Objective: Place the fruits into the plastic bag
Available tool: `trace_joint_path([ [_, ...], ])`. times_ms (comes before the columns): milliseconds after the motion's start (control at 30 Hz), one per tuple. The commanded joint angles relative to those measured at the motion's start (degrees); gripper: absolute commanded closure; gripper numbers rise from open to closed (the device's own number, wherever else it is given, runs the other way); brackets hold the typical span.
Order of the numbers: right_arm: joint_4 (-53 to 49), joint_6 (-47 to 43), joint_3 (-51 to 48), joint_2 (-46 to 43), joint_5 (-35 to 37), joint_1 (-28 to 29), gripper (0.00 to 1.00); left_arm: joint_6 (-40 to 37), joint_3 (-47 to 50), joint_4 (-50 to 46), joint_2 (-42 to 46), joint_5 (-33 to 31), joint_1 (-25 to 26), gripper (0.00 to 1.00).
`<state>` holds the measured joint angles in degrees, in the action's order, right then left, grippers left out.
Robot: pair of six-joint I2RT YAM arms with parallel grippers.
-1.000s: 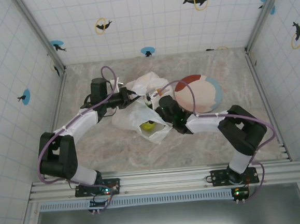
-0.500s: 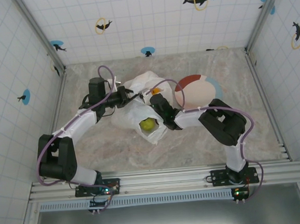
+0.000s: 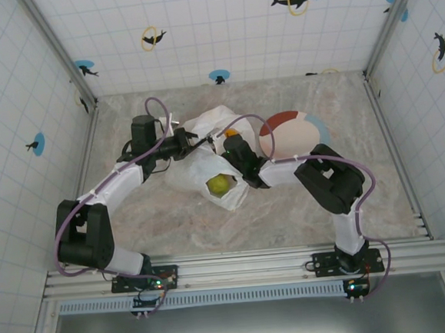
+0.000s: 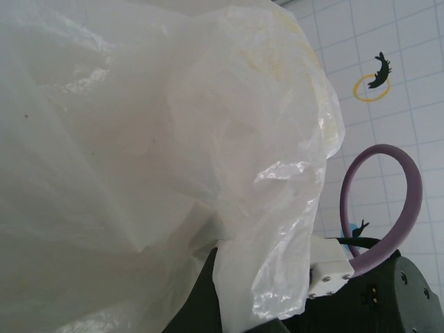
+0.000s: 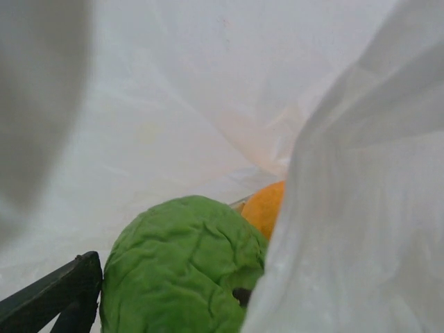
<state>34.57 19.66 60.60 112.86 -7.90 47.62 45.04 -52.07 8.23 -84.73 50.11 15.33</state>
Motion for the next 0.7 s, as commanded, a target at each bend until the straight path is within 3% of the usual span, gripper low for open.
trace_joint_path([
  [0,-2.3,-1.7,1.2,-2.5,-0.4,-0.7,0.02,-0.1,0.1,1.4,1.1,1.3,0.0,1.00],
  [467,-9.4,-6.3,-2.0,-9.1,-0.7,-2.7,0.01,-0.3,0.2,1.3,1.0,1.4,-0.3,1.00],
  [667,-11.8,-6.7,-3.9,-11.9,-4.3,-4.1,0.00,-0.3,0.2,1.2,1.0,1.5,-0.6,1.00],
])
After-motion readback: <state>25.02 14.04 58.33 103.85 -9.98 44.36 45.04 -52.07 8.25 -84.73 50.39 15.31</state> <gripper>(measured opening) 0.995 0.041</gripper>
